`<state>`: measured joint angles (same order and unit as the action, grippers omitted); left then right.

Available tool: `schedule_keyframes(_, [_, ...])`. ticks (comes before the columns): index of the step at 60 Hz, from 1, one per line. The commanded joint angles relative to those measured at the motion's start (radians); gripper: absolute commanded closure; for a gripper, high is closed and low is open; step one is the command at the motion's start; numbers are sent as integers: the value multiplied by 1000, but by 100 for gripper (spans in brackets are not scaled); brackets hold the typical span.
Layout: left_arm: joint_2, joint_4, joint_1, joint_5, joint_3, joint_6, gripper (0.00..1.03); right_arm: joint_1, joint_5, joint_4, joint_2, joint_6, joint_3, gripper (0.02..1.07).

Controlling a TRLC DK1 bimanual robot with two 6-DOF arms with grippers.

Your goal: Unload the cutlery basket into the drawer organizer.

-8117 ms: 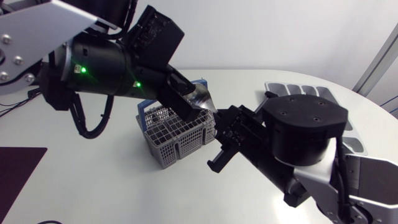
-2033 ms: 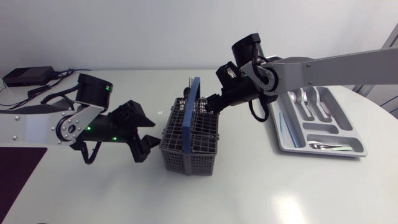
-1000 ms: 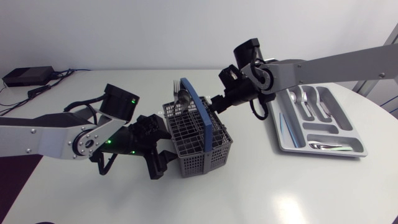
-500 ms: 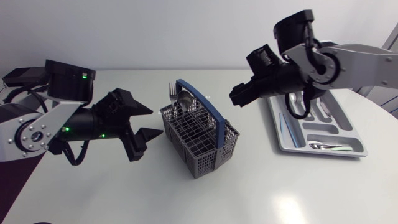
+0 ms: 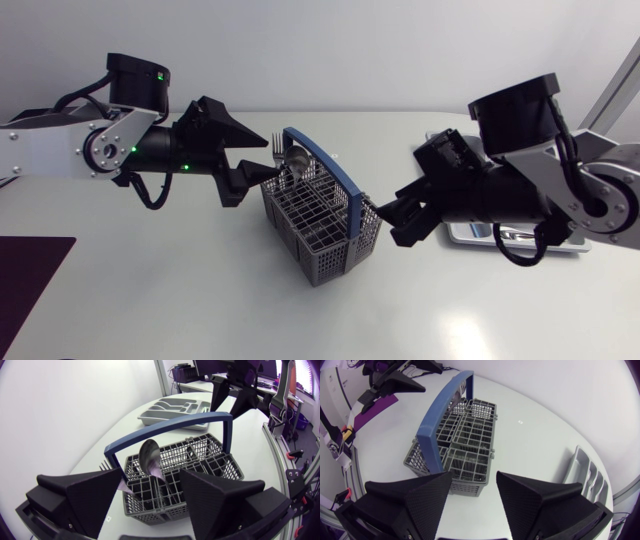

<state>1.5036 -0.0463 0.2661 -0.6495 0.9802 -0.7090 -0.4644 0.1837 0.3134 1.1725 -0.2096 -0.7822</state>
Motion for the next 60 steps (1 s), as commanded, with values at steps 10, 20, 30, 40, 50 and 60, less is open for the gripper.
schedule_keyframes(10, [136,-4,-5,-65,115,-32,13,-17,5,-23,-8,22,61,41])
schedule_keyframes(20, [195,-29,-2,-104,170,-37,19,-17,5,-28,4,19,54,41])
schedule_keyframes(30, [250,-47,4,-128,219,-37,27,-17,5,-34,16,18,51,41])
schedule_keyframes(40, [279,-53,13,-159,239,-37,44,-16,3,-45,27,21,57,41])
schedule_keyframes(50, [284,-52,15,-206,242,-37,80,-16,2,-43,27,22,58,41])
schedule_keyframes(60, [262,-50,7,-240,215,-50,91,-16,2,-43,27,22,60,41])
